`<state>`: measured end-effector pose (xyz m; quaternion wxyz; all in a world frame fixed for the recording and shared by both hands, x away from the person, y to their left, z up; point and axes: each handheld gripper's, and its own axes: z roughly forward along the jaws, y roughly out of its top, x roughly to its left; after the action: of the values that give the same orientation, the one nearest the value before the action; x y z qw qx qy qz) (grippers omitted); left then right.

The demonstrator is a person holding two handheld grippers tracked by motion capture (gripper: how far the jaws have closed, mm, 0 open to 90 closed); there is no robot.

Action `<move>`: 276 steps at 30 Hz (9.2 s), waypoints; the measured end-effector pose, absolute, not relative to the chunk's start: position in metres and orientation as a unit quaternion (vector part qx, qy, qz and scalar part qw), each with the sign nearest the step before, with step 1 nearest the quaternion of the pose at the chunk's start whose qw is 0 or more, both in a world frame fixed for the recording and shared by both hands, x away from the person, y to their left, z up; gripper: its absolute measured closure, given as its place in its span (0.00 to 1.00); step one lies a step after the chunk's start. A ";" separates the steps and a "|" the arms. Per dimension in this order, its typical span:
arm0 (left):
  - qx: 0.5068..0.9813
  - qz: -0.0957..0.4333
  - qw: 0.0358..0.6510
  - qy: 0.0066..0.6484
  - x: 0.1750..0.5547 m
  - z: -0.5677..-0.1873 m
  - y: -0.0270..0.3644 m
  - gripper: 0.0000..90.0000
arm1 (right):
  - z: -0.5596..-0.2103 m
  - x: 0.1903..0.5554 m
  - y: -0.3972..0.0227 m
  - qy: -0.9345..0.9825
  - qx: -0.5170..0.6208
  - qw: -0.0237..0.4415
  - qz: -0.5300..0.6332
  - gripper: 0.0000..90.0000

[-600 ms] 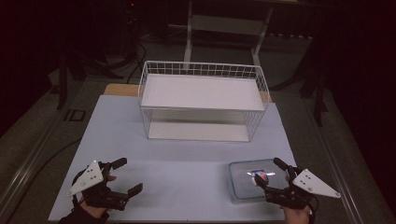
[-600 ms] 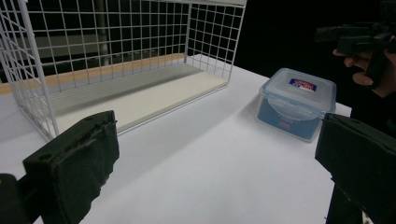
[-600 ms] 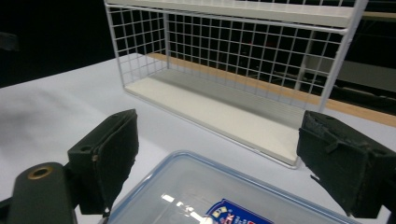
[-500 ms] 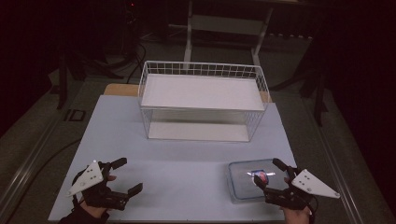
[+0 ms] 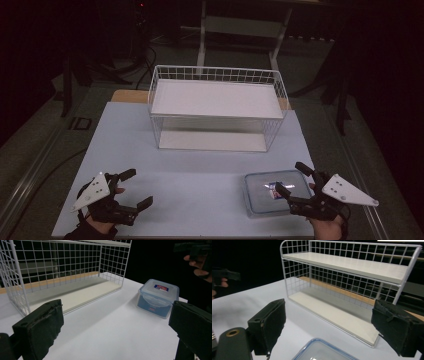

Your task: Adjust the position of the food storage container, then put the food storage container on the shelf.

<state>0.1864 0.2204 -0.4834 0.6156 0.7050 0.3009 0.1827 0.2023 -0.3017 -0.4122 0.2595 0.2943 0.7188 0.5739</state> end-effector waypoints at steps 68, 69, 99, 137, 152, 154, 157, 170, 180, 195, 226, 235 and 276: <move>0.723 0.172 0.602 0.291 0.189 -0.489 0.211 0.00 | -0.503 0.239 -0.364 0.777 0.420 0.171 0.437 1.00; 0.723 0.172 0.602 0.291 0.189 -0.489 0.211 0.00 | -0.503 0.239 -0.361 0.779 0.417 0.168 0.437 1.00; 0.724 0.175 0.601 0.290 0.189 -0.490 0.211 0.00 | -0.498 0.194 -0.245 0.843 0.267 0.007 0.466 1.00; 0.728 0.177 0.598 0.285 0.188 -0.489 0.210 0.00 | -0.478 0.237 -0.291 0.829 0.324 0.103 0.444 1.00; 0.731 0.173 0.595 0.286 0.190 -0.491 0.208 0.00 | -0.498 0.253 -0.337 0.803 0.408 0.126 0.416 1.00; 0.732 0.173 0.594 0.285 0.190 -0.491 0.207 0.00 | -0.496 0.254 -0.335 0.802 0.408 0.128 0.418 1.00; 0.732 0.173 0.594 0.285 0.190 -0.491 0.207 0.00 | -0.495 0.257 -0.333 0.802 0.408 0.128 0.418 1.00; 0.734 0.167 0.593 0.285 0.190 -0.492 0.205 0.00 | -0.496 0.269 -0.300 0.814 0.384 0.113 0.421 1.00; 0.735 0.166 0.592 0.285 0.190 -0.492 0.205 0.00 | -0.496 0.278 -0.274 0.826 0.358 0.100 0.423 1.00; 0.738 0.164 0.591 0.283 0.191 -0.493 0.202 0.00 | -0.496 0.282 -0.247 0.835 0.338 0.084 0.426 1.00; 0.768 0.134 0.564 0.274 0.204 -0.443 0.174 0.00 | -0.437 0.250 -0.250 0.777 0.266 0.150 0.550 0.14; 0.767 0.117 0.549 0.310 0.223 -0.433 0.157 0.00 | -0.428 0.240 -0.250 0.757 0.244 0.205 0.570 0.17; 0.697 -0.248 0.437 0.512 0.303 -0.529 0.155 0.47 | -0.451 0.239 -0.237 0.794 0.298 0.141 0.510 0.20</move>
<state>0.3033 0.1549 -0.5291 0.4371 0.6969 0.5117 -0.2479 0.2389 -0.2372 -0.4509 0.1412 0.2984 0.7944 0.5098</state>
